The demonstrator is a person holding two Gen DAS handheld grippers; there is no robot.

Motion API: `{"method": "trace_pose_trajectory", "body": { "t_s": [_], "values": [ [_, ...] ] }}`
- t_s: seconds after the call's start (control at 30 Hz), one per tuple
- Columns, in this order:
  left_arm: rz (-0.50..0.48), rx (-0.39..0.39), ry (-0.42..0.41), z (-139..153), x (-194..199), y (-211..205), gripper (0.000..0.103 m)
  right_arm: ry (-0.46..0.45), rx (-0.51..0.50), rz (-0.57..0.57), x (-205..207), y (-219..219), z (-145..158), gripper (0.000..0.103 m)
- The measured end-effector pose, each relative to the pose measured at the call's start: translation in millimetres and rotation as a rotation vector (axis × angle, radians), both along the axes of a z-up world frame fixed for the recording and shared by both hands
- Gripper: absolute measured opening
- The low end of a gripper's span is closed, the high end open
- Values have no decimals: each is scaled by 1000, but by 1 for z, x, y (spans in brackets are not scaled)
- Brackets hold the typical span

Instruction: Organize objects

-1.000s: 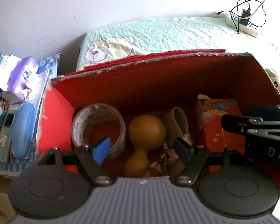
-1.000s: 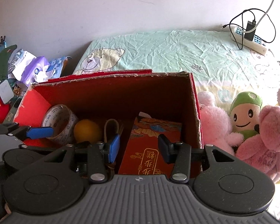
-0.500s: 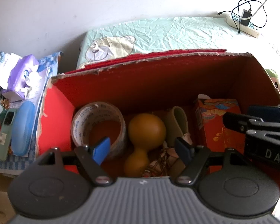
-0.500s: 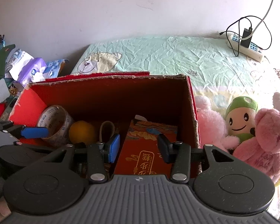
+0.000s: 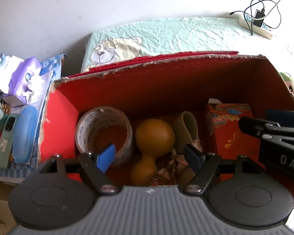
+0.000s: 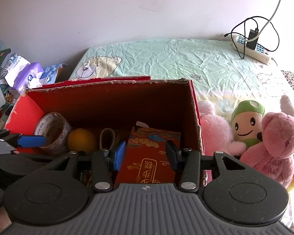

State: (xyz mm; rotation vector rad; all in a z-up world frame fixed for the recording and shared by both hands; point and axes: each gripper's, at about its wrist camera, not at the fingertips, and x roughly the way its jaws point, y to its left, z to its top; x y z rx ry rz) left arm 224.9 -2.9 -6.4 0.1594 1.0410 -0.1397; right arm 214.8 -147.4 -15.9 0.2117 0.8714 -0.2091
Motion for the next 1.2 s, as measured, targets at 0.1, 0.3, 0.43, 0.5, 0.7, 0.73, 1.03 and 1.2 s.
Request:
{"method": "trace_pose_trajectory", "body": {
  "t_s": [0.1, 0.3, 0.43, 0.5, 0.7, 0.73, 1.03, 1.2],
  "values": [
    [1, -2, 3, 0, 1, 0, 79, 1, -7, 1, 0, 1, 0, 48],
    [14, 7, 0, 0, 0, 0, 79, 2, 5, 6, 1, 0, 0, 51],
    [30, 19, -1, 0, 0, 0, 80, 2, 12, 10, 2, 0, 1, 52],
    [32, 21, -1, -1, 0, 0, 81, 0, 5, 9, 0, 1, 1, 52],
    [55, 54, -4, 2, -4, 0, 86, -1, 36, -6, -6, -7, 4, 52],
    [56, 48, 3, 2, -6, 1, 87, -2, 42, -5, -7, -8, 5, 52],
    [91, 57, -23, 18, -25, 4, 88, -1, 66, 16, -19, -3, 12, 52],
    [100, 45, -46, 29, -37, 7, 88, -21, 60, 27, -30, 2, 22, 52]
  ]
}}
